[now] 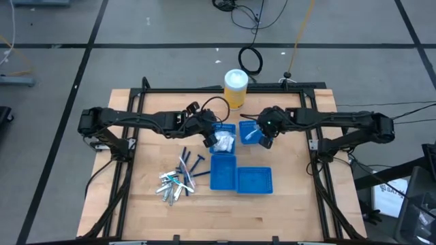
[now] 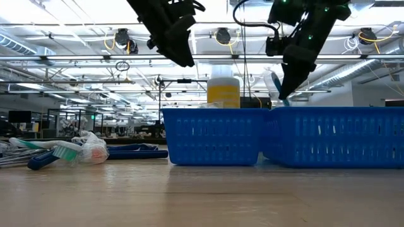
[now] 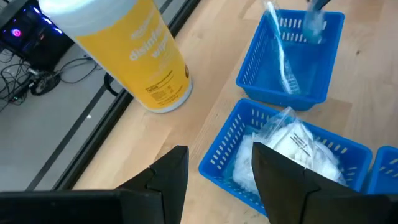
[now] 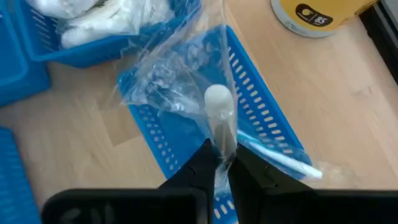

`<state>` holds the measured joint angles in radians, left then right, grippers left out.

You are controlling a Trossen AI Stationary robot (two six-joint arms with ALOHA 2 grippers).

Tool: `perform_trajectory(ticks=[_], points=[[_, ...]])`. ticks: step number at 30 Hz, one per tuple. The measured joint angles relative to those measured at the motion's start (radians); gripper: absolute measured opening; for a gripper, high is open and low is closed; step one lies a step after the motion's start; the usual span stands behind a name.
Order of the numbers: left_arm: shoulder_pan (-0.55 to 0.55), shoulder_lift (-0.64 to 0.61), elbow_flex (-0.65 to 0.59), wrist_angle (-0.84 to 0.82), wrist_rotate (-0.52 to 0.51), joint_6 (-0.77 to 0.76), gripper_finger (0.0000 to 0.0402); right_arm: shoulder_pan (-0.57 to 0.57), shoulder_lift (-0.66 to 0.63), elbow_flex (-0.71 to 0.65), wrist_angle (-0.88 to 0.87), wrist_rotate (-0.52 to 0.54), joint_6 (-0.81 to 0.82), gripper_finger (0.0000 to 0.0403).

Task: Pick & Place Travel size toiletries
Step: Put the blue toothbrush into the top right blue bin, then put the red toothbrush into the top right blue bin

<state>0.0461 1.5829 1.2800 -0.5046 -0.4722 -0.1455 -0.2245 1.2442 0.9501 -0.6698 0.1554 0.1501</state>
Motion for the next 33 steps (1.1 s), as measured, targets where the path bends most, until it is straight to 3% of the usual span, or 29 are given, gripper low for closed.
perform_trajectory(ticks=[13,27,33], points=[[0.0,0.0,0.0,-0.055,0.0,-0.022,0.0175,0.001,-0.004,0.001,0.036,-0.002,-0.004,0.01],[0.0,0.0,0.0,-0.054,0.0,-0.024,0.0175,0.002,-0.004,0.001,0.052,0.0,0.019,0.0238],[0.0,0.0,0.0,-0.082,0.0,-0.026,0.0175,0.002,-0.004,0.001,0.115,0.028,0.009,0.025]])
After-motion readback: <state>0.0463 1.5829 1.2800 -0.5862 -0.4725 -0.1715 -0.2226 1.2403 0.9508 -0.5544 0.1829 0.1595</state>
